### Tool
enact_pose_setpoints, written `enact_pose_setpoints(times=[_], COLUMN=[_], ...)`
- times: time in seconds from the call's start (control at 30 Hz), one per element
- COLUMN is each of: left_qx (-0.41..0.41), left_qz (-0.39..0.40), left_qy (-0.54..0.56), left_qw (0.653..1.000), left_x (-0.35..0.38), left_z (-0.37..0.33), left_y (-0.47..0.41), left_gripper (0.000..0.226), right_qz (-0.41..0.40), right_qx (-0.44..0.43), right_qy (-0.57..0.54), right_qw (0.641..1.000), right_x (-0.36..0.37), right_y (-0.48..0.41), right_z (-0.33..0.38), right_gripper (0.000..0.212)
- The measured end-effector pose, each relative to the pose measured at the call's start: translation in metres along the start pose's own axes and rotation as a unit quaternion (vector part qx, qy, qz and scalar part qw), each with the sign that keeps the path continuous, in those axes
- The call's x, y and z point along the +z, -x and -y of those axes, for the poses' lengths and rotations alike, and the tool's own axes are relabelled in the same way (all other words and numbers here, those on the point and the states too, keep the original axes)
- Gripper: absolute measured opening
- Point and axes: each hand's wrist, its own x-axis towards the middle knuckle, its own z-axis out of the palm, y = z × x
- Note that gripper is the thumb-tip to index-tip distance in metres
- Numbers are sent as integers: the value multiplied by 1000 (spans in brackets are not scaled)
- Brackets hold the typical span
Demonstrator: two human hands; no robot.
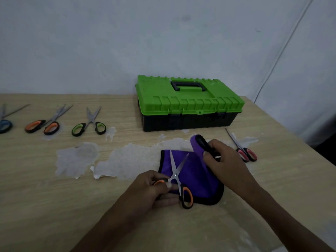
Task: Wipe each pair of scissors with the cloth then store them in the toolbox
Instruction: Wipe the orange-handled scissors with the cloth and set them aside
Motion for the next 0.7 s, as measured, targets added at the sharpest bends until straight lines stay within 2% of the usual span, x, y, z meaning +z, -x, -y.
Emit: enact_pose_setpoints(times=[0.2, 0.47, 0.57, 0.7], left_qx=[-6, -5, -7, -7], left_qz=[8, 37, 45, 47], left_qy=[44, 30, 34, 43], left_qw=[999, 999, 998, 998], left_x=[1, -1, -1, -2], left_z=[-5, -5, -4, -2], left_y=[3, 5, 4, 4], left_gripper=[21, 23, 26, 26], right_qz=[24, 6, 34, 95], right_qx=[-2, -29, -56, -147], right_qy=[-87, -114, -71, 74], right_qw=[996, 993, 995, 982], right_x=[3, 0, 5, 30], right_y=[17, 25, 28, 41], right_z=[9, 21, 20, 13], right_gripper=[15, 33, 24, 30])
